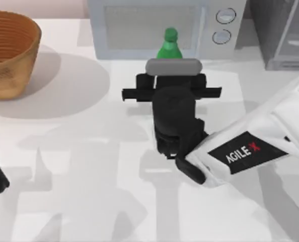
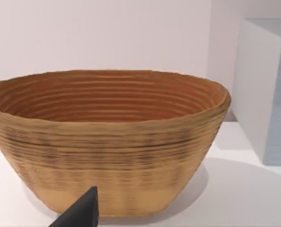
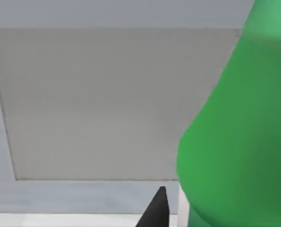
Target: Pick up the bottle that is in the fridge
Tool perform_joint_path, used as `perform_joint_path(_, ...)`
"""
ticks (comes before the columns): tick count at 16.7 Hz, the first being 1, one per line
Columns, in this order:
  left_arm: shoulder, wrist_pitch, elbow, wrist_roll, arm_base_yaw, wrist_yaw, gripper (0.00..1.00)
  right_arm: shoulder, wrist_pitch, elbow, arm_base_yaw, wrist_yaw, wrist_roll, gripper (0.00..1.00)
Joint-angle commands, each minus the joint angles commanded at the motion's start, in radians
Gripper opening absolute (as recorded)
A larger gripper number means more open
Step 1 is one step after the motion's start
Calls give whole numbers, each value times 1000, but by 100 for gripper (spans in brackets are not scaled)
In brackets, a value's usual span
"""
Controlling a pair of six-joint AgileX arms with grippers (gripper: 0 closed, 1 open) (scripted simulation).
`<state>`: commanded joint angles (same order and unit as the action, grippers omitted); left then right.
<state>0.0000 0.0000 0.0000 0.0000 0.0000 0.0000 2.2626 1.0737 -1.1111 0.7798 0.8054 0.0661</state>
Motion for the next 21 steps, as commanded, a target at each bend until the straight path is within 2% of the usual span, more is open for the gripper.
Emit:
perform_joint_path(2,0,0,0,0,0,0,100,0,0,0,0,0,0,0)
perform_joint_path(15,0,0,0,0,0,0,100,0,0,0,0,0,0,98)
perform_joint_path(21,0,0,0,0,0,0,100,0,0,0,0,0,0,100)
